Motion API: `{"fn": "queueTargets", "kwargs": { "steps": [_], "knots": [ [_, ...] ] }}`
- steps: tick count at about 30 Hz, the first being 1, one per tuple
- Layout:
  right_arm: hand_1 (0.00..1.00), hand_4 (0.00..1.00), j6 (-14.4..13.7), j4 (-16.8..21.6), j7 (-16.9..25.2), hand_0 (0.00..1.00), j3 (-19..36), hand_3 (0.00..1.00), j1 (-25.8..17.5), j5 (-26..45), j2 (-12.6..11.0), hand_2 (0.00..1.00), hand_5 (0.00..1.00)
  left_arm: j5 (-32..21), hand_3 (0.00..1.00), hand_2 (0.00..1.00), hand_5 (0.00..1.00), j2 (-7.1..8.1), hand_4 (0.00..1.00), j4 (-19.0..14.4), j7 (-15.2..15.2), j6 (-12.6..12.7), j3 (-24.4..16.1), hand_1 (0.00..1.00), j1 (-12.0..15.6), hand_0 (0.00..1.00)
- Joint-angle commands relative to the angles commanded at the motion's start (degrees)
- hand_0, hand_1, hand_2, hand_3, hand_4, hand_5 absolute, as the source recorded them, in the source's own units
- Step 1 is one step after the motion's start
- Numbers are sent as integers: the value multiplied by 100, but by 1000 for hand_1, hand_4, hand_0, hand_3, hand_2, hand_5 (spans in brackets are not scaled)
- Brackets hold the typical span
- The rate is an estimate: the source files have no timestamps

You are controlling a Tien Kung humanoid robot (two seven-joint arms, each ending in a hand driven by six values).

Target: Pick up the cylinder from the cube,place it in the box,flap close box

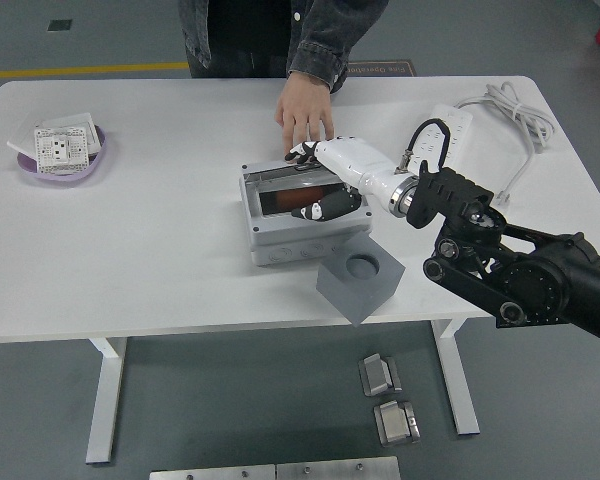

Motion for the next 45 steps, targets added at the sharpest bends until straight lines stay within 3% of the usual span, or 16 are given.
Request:
{"fn": "queueTargets", "kwargs": {
  "steps": [11, 45],
  "knots": [
    [717, 920, -13, 182, -14, 801, 266, 846, -314, -3, -61, 746, 395, 3, 727, 516, 331, -18, 732, 4, 2, 0, -4, 685, 24, 701],
    [716, 938, -62, 468, -43, 796, 750, 859, -954, -192, 98, 745, 445, 7, 723, 511, 326, -70, 731, 9, 3, 3, 11, 685, 62, 701]
  ]
}}
